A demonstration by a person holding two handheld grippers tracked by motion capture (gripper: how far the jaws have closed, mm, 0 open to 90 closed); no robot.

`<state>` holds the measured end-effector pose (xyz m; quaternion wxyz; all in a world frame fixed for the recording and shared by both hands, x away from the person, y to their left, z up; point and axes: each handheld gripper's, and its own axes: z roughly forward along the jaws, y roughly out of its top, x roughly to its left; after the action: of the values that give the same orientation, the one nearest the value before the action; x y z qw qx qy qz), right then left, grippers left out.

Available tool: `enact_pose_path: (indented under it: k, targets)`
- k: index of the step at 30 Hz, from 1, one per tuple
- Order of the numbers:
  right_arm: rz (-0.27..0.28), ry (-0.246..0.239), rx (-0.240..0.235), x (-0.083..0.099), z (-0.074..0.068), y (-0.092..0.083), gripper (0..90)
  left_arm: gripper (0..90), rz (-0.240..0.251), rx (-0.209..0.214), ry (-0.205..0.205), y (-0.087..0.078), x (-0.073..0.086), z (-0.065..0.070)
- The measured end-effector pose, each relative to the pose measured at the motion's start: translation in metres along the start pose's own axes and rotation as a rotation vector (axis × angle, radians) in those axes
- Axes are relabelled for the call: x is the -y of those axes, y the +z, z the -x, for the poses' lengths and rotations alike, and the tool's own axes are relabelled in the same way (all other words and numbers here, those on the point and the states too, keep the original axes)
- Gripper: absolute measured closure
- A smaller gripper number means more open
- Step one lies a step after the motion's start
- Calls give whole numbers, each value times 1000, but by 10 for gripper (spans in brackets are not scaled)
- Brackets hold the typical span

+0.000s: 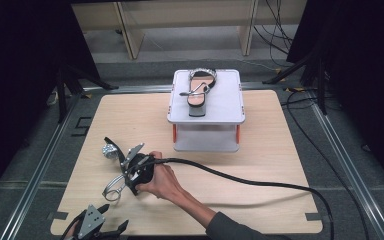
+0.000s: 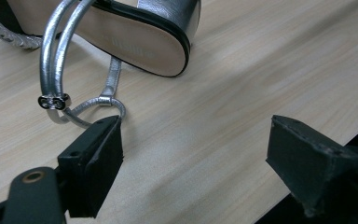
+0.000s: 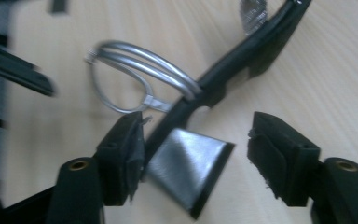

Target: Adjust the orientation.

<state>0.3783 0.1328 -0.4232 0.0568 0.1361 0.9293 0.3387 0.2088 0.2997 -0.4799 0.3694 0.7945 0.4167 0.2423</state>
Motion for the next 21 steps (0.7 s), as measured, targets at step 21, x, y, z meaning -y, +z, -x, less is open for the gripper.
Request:
enact_pose_path:
  k: [21]
  targets:
    - [-12,87,-36,-2,12,19,618,178,-1,5,7,-2,0,0]
